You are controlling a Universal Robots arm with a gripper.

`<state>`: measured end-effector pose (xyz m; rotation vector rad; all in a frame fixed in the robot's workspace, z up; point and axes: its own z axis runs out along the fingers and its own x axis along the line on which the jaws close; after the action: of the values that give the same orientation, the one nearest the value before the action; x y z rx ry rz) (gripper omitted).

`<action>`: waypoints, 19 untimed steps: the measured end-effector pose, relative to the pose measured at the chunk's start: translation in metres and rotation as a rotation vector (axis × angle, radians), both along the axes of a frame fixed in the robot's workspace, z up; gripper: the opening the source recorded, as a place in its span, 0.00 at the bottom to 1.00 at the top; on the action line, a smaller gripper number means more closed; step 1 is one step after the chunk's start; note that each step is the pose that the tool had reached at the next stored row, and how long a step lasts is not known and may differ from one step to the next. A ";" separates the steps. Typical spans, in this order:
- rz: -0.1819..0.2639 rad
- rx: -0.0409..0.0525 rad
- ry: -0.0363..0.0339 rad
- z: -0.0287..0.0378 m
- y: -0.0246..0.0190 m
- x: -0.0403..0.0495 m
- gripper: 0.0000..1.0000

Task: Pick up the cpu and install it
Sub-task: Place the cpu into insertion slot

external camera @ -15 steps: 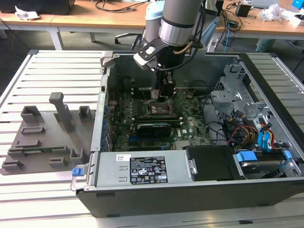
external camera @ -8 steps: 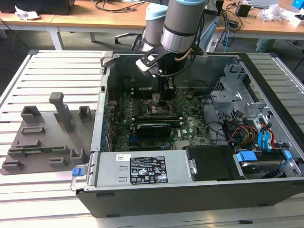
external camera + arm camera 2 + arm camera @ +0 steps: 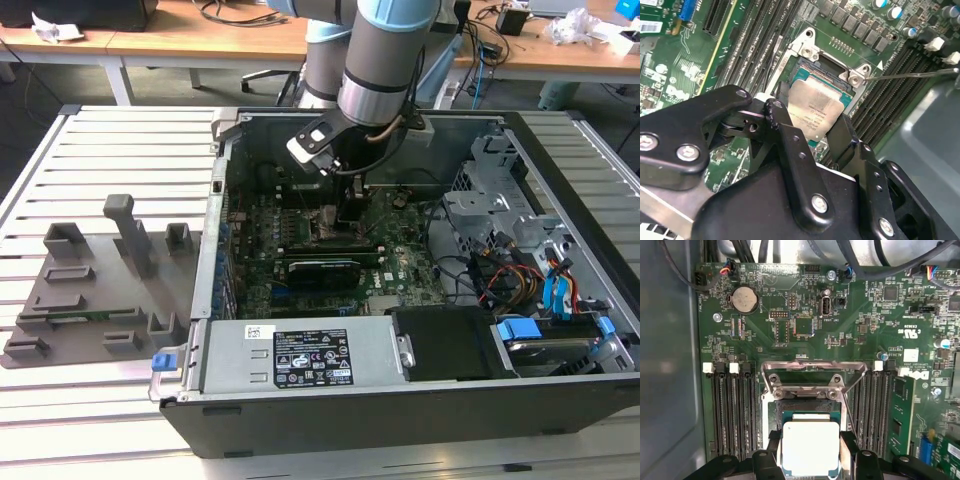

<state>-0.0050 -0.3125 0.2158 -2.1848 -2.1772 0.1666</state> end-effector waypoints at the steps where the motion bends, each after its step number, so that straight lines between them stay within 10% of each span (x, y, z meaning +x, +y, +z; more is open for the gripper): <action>1: 0.000 -0.0001 0.0001 -0.0029 0.0000 0.0000 0.55; 19: 0.007 -0.0001 0.0002 -0.0182 0.0023 -0.0005 0.55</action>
<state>-0.0054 -0.3102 0.1977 -2.1771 -2.1853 0.1671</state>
